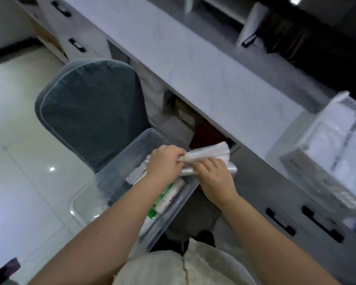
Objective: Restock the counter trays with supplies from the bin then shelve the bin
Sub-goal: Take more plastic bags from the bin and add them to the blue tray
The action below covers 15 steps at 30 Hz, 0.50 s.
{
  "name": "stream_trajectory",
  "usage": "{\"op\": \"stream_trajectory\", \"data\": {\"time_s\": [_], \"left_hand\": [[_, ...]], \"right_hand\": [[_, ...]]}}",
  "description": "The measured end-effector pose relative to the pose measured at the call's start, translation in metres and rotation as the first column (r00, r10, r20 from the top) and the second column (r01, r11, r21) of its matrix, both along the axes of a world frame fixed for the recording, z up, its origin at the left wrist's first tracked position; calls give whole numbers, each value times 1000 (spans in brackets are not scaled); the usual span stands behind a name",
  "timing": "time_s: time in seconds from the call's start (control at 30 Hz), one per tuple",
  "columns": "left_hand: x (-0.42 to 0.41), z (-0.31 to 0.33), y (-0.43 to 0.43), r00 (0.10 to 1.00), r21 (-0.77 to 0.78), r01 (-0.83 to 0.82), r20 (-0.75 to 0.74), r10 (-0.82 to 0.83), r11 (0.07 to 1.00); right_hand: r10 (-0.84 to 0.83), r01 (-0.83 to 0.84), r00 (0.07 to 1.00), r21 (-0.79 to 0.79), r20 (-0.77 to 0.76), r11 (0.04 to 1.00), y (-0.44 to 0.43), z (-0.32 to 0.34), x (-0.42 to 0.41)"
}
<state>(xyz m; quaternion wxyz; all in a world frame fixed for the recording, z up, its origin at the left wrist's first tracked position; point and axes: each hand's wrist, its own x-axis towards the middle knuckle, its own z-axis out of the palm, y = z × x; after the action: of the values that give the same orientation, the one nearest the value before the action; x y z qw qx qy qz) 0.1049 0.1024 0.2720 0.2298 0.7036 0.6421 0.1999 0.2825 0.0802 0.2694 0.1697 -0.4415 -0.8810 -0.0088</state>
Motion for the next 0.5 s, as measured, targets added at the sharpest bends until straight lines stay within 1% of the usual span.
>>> {"op": "stream_trajectory", "data": {"time_s": [0.07, 0.2, 0.3, 0.33, 0.4, 0.43, 0.5], "left_hand": [[27, 19, 0, 993, 39, 117, 29, -118, 992], [83, 49, -9, 956, 116, 291, 14, -294, 950], [129, 65, -22, 923, 101, 382, 0, -384, 919], [146, 68, -26, 913, 93, 408, -28, -407, 908], [182, 72, -34, 888, 101, 456, -128, -443, 885], [201, 74, -38, 876, 121, 471, -176, -448, 874], [241, 81, -47, 870, 198, 484, -220, -442, 853]], "right_hand": [[-80, 80, 996, 15, -35, 997, -6, 16, 25], [-183, 195, 975, 86, -124, 977, -23, 45, 78], [-254, 270, 959, 128, -126, 954, -40, 61, 117], [-278, 293, 953, 137, -118, 946, -47, 66, 130], [-326, 343, 937, 152, -122, 927, -63, 75, 159], [-348, 367, 928, 163, -133, 916, -72, 80, 174], [-383, 408, 911, 193, -155, 892, -91, 91, 206]]}}
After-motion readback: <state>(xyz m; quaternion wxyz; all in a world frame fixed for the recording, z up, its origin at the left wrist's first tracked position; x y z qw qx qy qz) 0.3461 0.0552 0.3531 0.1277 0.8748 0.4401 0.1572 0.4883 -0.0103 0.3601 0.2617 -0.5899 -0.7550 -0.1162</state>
